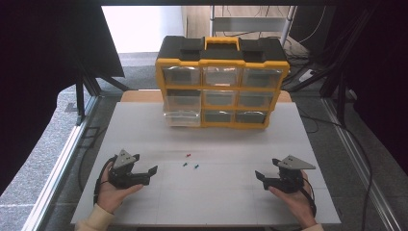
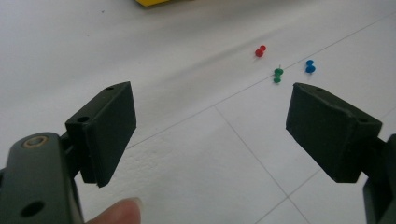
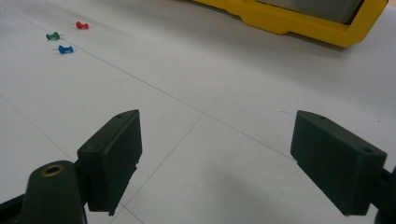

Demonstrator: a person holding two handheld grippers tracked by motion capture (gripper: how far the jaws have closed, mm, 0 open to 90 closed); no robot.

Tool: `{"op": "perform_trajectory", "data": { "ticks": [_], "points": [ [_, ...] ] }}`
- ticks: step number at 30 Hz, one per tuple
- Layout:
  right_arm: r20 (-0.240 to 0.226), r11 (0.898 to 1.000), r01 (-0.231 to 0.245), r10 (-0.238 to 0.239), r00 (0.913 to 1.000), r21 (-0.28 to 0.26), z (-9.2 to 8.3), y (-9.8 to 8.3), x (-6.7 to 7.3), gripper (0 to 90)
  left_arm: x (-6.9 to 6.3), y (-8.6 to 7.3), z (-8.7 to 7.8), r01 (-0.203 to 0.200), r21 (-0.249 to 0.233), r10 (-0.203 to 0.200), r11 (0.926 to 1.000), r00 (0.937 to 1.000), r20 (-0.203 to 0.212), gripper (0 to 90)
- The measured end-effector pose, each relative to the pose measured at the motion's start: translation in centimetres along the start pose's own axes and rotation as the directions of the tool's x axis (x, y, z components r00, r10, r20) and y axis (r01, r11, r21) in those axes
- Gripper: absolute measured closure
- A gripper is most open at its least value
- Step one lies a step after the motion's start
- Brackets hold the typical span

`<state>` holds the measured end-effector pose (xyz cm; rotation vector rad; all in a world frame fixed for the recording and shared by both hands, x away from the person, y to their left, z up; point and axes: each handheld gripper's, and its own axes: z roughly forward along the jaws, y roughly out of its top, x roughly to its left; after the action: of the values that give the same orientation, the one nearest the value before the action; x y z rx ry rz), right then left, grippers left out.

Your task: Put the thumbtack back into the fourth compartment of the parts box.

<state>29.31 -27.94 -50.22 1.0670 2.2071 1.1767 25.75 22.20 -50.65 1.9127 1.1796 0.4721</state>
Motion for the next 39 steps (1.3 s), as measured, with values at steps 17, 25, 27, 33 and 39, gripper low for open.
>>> {"op": "perform_trajectory", "data": {
  "ticks": [17, 25, 27, 33, 39],
  "points": [
    [-0.010, 1.000, 0.009, -0.009, 0.9999, 0.005, 0.3, 0.0, -0.1, 17.3, -1.0, 2.1, -0.3, -0.021, 0.045, 0.017, 0.9988, 0.9945, 0.103, 17.5],
    [-0.002, 1.000, 0.004, -0.004, 1.0000, -0.002, 0.0, 0.0, 0.0, 17.8, -2.2, 3.7, 0.3, -0.085, 0.075, 0.074, 0.9936, 0.9869, 0.143, 18.0],
    [-0.004, 1.000, 0.004, -0.004, 1.0000, 0.000, 0.0, 0.0, -0.1, 17.9, -2.3, 4.1, 0.6, -0.089, 0.082, 0.076, 0.9927, 0.9857, 0.151, 17.8],
    [-0.002, 1.000, 0.005, -0.005, 1.0000, 0.008, 0.2, -0.1, -0.1, 18.1, -2.5, 4.9, 1.6, -0.094, 0.102, 0.075, 0.9904, 0.9820, 0.174, 18.2],
    [-0.004, 1.000, 0.014, -0.013, 0.9999, 0.010, 0.1, -0.1, 0.0, 18.2, -3.2, 5.8, 2.4, -0.116, 0.122, 0.090, 0.9857, 0.9756, 0.200, 18.5]
  ]
}}
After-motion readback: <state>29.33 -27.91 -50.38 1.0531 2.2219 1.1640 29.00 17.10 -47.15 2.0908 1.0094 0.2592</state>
